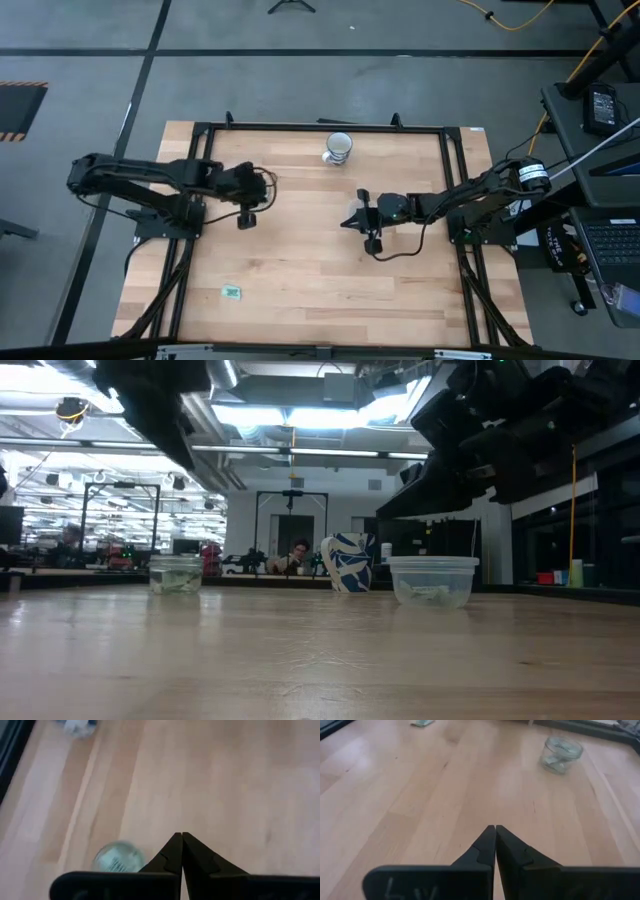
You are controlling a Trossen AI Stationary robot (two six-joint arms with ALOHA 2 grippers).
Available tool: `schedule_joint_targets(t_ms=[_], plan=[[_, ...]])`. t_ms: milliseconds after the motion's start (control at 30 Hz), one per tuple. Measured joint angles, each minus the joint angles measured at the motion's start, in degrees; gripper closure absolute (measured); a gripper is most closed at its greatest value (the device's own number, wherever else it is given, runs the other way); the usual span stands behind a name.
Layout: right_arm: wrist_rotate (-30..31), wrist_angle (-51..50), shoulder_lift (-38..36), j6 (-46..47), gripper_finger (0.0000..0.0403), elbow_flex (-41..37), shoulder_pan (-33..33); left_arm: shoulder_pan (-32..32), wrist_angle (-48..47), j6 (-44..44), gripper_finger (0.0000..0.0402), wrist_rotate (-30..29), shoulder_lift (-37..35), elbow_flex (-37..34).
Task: Pick and place Stevia / Truvia into bins
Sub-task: Put the stevia packet into the transparent container
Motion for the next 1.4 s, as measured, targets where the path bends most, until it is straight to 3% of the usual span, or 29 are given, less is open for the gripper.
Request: schedule_joint_targets(t_ms=[233, 567, 833, 1133, 1400], plan=[[0.0, 0.6, 0.0, -0.1, 0.0399, 0.0, 0.3, -8.0, 10.6, -2.9, 0.0399, 1.8, -6.2, -8.9], [0.0, 3.6, 0.0, -2.5, 0.0395, 0.0, 0.3, -16.7, 19.7, -13.6, 0.0399, 1.6, -6.6, -18.6], [0.0, 5.4, 0.0, -2.6, 0.0389, 0.0, 0.3, -19.3, 19.9, -20.6, 0.0396, 2.1, -6.6, -19.0], [0.0, 5.7, 0.0, 0.8, 0.0382, 0.0, 0.3, -20.5, 19.9, -13.0, 0.0399, 3.8, -6.6, -19.0], [0.1, 8.3, 0.0, 0.2, 0.0382, 0.0, 0.3, -28.0, 19.5, -20.4, 0.0399, -1.1, -1.6, -15.8]])
